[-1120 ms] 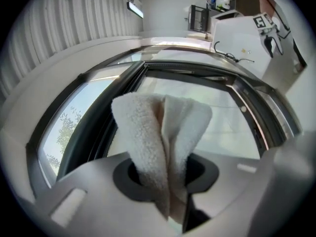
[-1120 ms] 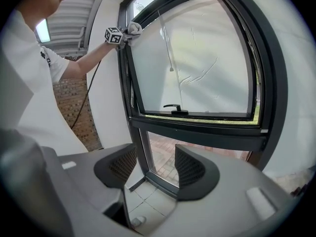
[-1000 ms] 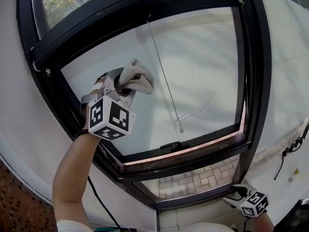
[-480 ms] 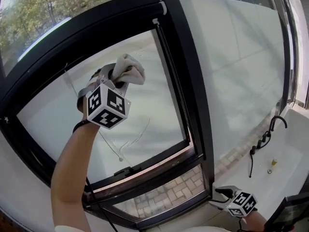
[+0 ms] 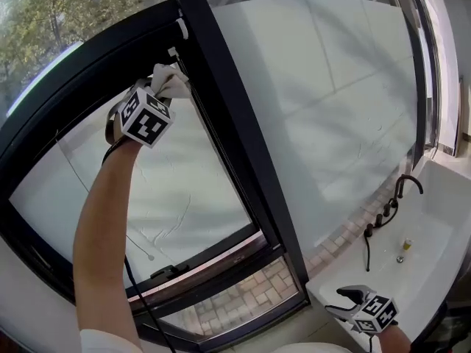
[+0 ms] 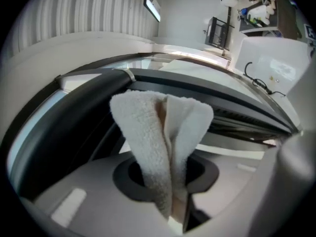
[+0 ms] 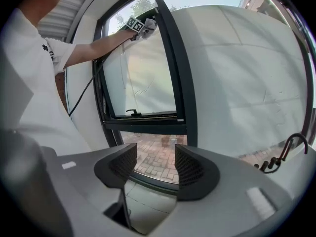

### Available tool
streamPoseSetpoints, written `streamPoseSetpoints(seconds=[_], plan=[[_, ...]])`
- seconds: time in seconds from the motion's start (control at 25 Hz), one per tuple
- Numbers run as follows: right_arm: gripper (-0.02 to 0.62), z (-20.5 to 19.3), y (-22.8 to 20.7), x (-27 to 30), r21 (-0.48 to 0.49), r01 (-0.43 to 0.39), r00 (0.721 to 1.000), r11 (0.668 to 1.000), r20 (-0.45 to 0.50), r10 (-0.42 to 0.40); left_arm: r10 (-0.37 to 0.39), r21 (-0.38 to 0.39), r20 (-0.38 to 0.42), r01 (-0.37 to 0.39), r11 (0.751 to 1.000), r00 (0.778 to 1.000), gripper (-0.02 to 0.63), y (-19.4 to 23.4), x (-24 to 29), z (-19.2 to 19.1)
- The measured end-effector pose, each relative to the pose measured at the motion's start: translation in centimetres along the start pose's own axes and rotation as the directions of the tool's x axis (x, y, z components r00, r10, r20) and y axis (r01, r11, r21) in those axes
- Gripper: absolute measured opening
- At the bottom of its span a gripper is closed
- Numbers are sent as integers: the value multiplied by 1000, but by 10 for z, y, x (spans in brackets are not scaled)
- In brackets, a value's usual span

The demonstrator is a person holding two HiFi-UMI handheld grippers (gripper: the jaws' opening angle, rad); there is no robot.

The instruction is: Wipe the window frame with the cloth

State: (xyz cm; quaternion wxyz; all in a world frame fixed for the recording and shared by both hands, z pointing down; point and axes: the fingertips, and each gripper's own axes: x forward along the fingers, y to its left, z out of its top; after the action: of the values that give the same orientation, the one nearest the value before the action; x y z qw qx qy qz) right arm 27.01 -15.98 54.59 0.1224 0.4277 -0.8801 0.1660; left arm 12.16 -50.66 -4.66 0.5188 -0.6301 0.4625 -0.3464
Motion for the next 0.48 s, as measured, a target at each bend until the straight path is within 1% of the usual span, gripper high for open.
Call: streamPoseSetpoints(seconds=[0.16, 0.28, 0.4, 0.48], plan=[[244, -4, -18, -9, 4, -1, 1000, 1000, 0, 1, 22, 19, 19, -22, 1000, 1000, 130, -1, 0, 19], [242, -4, -24, -11, -1, -21, 1000, 1000, 2, 21, 40, 15, 22, -40, 999, 999, 130, -1, -8, 26], [242, 3, -26, -10, -11, -54, 998, 998, 8, 54, 49, -13, 42, -48, 999, 998, 130, -2, -19, 24], [242, 7, -26, -6, -22, -79, 997, 997, 4, 79, 63, -42, 80, -60, 997, 995, 130, -5, -35, 23]])
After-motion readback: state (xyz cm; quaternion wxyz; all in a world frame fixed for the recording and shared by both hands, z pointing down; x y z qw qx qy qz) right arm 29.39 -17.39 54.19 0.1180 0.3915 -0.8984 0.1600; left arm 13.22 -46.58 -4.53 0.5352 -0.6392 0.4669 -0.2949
